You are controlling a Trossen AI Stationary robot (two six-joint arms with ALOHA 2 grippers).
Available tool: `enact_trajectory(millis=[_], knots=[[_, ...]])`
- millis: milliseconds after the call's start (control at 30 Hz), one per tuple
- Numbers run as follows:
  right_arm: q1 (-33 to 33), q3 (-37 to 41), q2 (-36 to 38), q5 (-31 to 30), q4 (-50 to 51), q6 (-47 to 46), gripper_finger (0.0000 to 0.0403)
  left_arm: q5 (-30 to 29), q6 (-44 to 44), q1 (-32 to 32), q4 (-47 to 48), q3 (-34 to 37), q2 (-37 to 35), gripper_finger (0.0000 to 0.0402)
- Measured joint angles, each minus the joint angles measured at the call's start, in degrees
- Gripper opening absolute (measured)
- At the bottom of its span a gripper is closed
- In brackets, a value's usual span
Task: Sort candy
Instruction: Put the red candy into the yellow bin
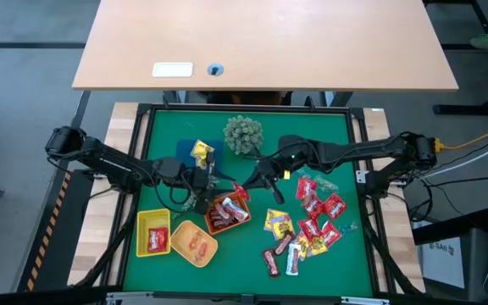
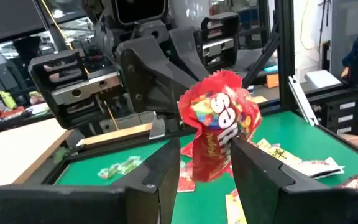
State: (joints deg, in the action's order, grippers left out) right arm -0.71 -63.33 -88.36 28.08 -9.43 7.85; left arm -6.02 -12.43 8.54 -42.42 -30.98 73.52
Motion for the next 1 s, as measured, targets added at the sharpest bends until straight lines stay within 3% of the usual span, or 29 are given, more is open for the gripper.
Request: enact_trajectory(millis=[433,800,1000], knots=[[0.0,0.0,0.0,-2.03,-1.21,-0.01,0.0003,2.1,-0.02,0.0,-2.09,0.0,0.0,0.0123],[-0.02,0.0,0.0,-2.06,-1.14,-0.03,0.0003,2.14,-0.04,0.0,-2.18,0.0,0.0,0.0016],[-0.02,0.0,0.02,-2.06,-1.1,-0.08,0.0003,2.14,-0.04,0.0,-2.18,0.0,0.0,0.0009]])
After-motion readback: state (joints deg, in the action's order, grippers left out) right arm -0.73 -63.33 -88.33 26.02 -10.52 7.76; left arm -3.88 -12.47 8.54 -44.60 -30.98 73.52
